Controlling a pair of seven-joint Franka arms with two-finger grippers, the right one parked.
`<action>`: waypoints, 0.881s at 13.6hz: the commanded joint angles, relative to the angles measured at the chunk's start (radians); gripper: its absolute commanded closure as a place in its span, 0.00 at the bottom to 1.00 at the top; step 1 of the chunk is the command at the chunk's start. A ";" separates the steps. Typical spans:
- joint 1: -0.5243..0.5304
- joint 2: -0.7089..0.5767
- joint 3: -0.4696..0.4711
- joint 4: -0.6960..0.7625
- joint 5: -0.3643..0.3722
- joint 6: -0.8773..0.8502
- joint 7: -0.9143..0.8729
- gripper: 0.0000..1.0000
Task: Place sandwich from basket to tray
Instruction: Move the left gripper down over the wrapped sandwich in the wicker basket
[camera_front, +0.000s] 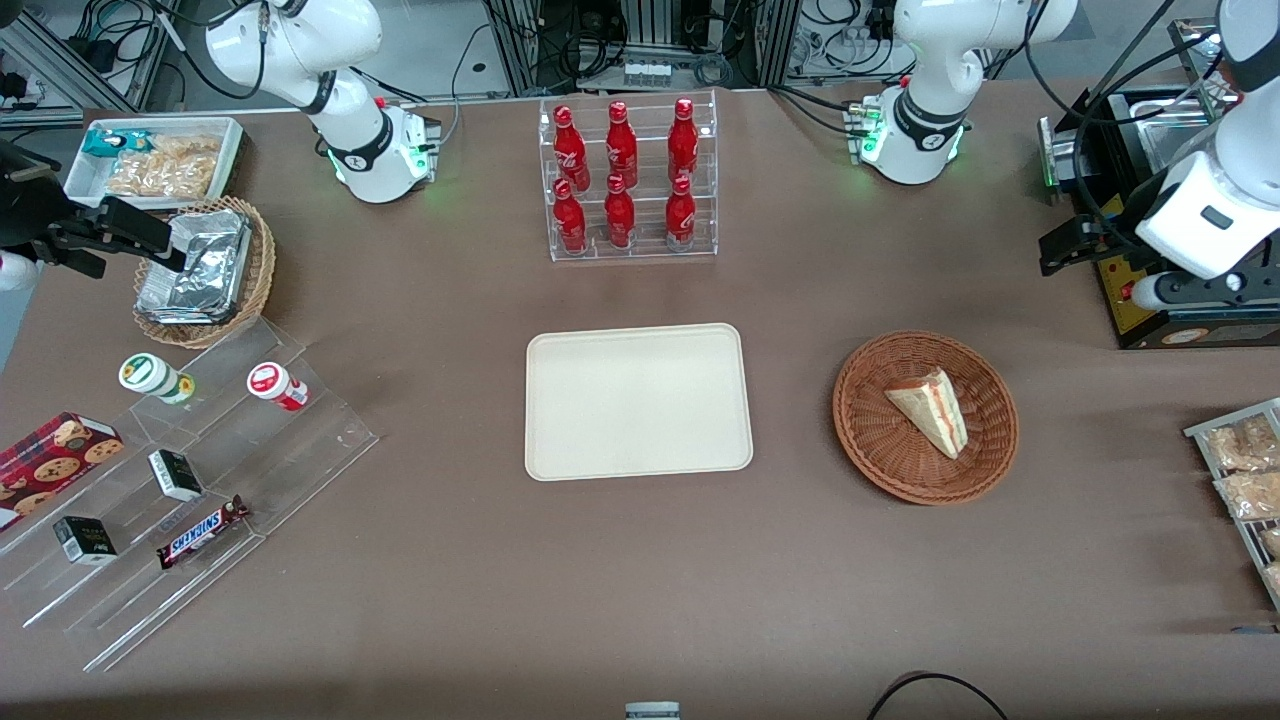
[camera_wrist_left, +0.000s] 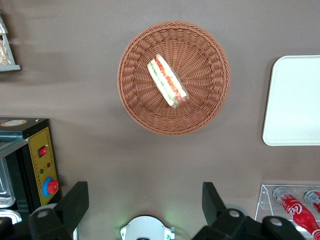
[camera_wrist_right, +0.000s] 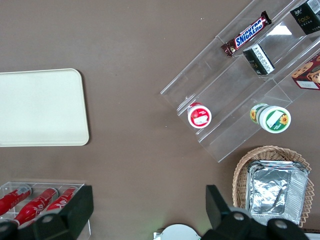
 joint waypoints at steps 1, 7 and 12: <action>-0.004 0.009 -0.008 -0.025 0.003 0.055 -0.010 0.00; -0.018 0.078 -0.013 -0.179 0.005 0.177 -0.022 0.00; -0.019 0.067 -0.013 -0.441 0.006 0.500 -0.022 0.00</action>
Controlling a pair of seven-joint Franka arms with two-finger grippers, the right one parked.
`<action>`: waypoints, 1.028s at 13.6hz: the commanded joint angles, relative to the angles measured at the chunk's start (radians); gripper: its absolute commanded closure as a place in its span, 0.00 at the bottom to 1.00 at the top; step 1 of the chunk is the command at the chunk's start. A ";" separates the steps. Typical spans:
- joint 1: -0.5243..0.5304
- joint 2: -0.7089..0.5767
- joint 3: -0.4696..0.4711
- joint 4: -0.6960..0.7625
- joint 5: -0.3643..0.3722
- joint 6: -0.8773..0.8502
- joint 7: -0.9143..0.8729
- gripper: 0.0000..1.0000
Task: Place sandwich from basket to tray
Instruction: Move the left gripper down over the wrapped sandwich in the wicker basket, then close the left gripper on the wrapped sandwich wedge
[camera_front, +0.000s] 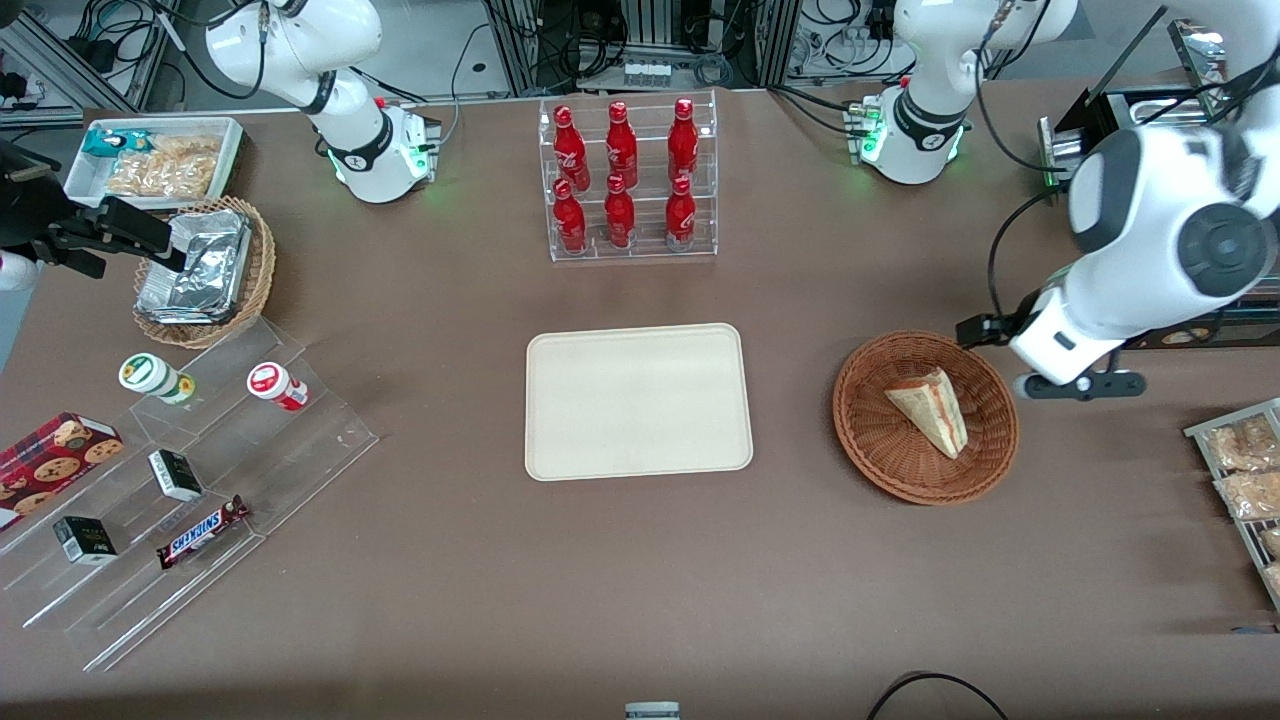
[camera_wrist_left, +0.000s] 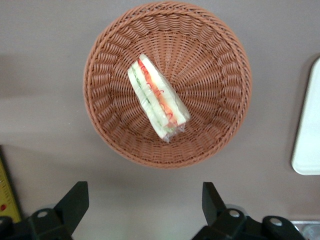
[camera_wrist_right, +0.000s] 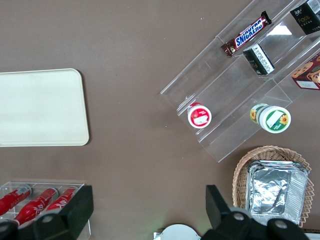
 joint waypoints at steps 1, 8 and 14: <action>-0.005 -0.035 0.000 -0.124 0.006 0.135 -0.017 0.00; -0.033 0.020 -0.002 -0.271 0.005 0.461 -0.507 0.00; -0.030 0.106 -0.002 -0.262 -0.005 0.536 -0.769 0.00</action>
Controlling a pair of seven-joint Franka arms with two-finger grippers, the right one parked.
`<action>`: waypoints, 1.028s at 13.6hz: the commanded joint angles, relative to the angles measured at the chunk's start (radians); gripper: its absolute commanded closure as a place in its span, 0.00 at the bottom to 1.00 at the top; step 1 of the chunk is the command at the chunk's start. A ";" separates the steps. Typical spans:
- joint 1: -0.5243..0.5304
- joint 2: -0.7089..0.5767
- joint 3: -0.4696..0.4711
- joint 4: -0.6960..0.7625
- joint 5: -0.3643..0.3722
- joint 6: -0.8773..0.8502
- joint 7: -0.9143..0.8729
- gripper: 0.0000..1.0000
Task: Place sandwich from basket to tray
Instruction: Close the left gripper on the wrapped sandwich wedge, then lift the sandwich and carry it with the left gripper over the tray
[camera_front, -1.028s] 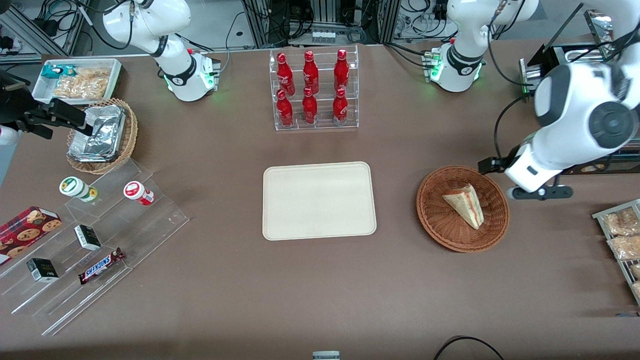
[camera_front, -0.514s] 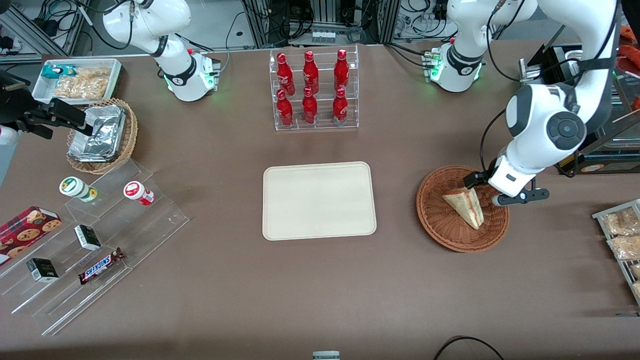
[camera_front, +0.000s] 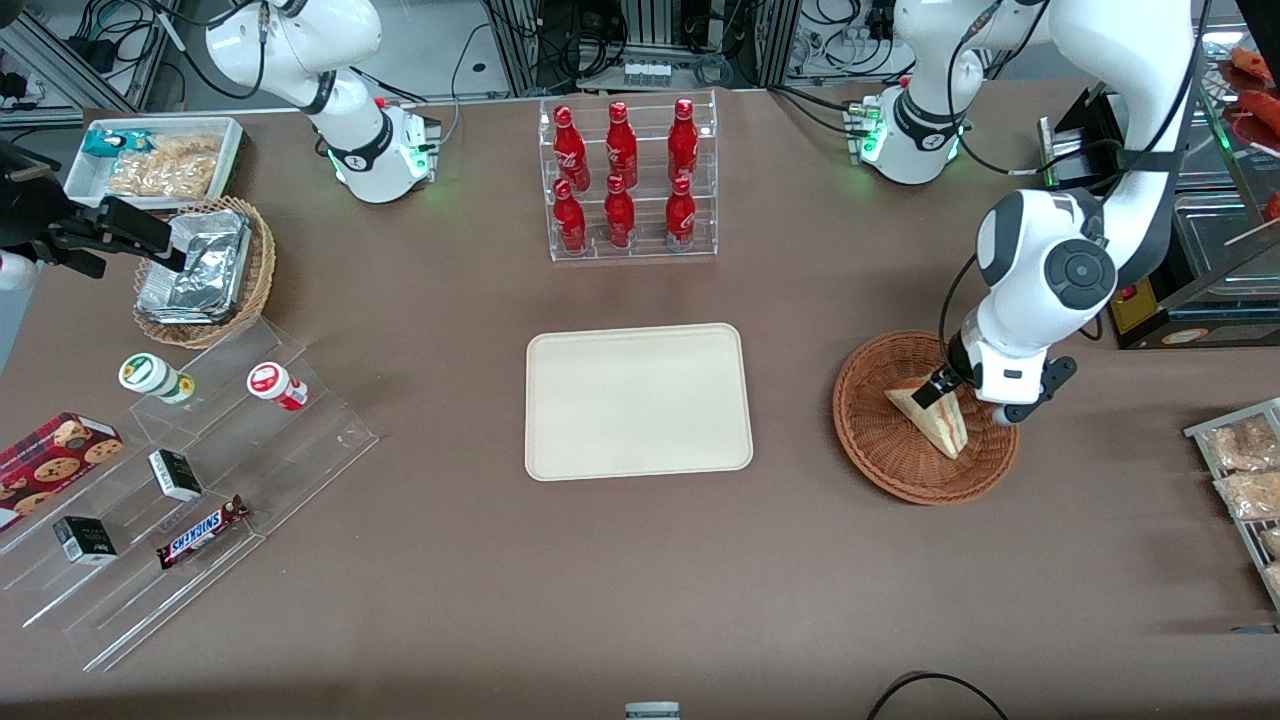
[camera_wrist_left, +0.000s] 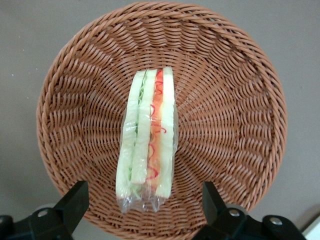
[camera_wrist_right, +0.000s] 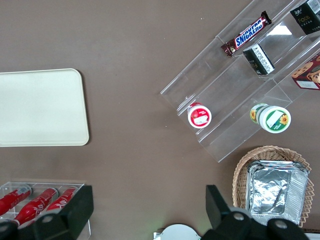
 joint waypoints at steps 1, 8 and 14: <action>0.004 0.043 0.000 0.009 -0.008 0.033 -0.048 0.00; 0.008 0.096 0.002 0.010 -0.007 0.040 -0.048 0.91; 0.000 0.093 0.000 0.188 0.002 -0.246 0.019 1.00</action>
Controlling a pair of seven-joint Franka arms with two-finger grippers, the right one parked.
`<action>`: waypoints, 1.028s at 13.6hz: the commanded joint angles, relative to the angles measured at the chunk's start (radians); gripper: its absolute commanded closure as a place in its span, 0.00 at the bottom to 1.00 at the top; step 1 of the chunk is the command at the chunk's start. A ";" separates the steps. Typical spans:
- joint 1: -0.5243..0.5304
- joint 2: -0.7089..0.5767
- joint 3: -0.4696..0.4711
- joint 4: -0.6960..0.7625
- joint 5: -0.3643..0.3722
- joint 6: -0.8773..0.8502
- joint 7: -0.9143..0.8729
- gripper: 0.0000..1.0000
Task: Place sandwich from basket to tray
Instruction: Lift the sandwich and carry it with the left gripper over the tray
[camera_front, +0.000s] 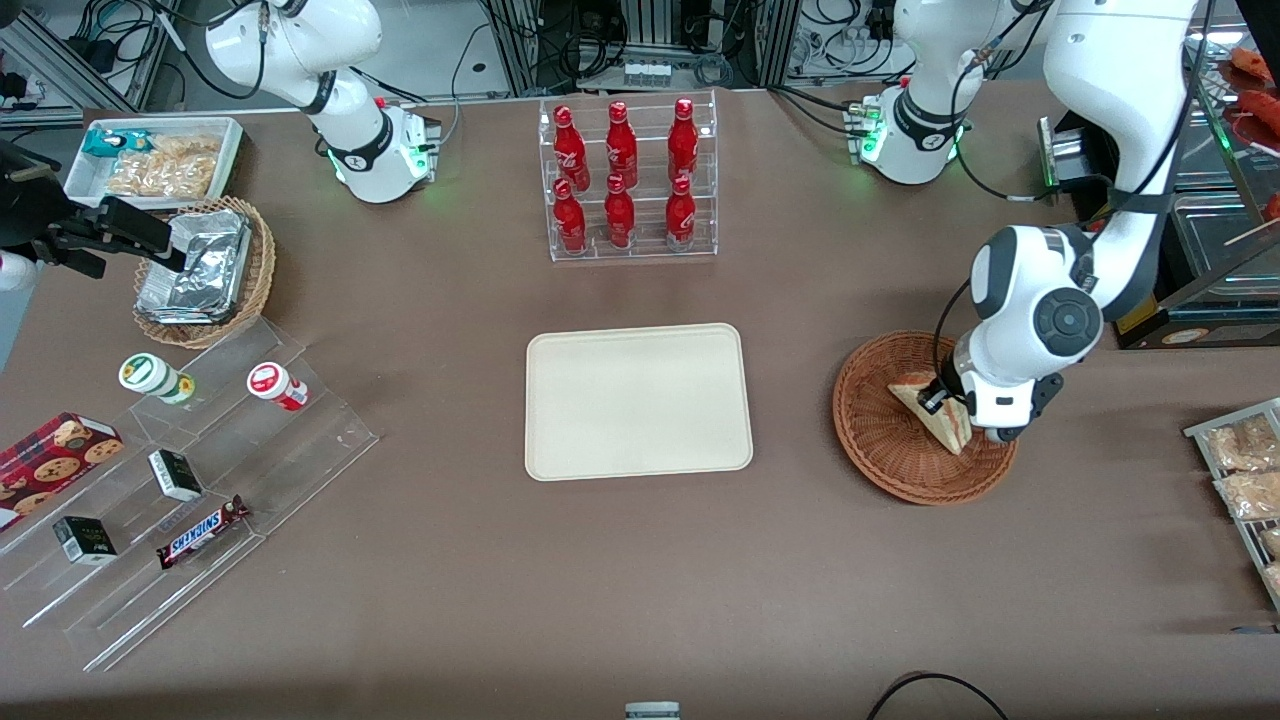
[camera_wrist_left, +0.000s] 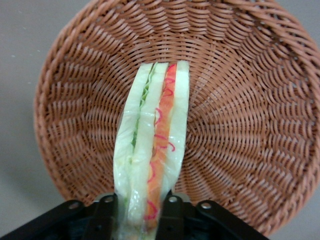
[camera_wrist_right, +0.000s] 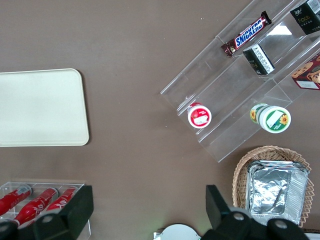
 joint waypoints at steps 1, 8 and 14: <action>-0.008 -0.011 -0.002 0.077 0.003 -0.096 0.095 1.00; -0.154 0.045 -0.048 0.230 -0.003 -0.219 0.200 0.96; -0.378 0.226 -0.060 0.437 -0.023 -0.212 0.091 0.96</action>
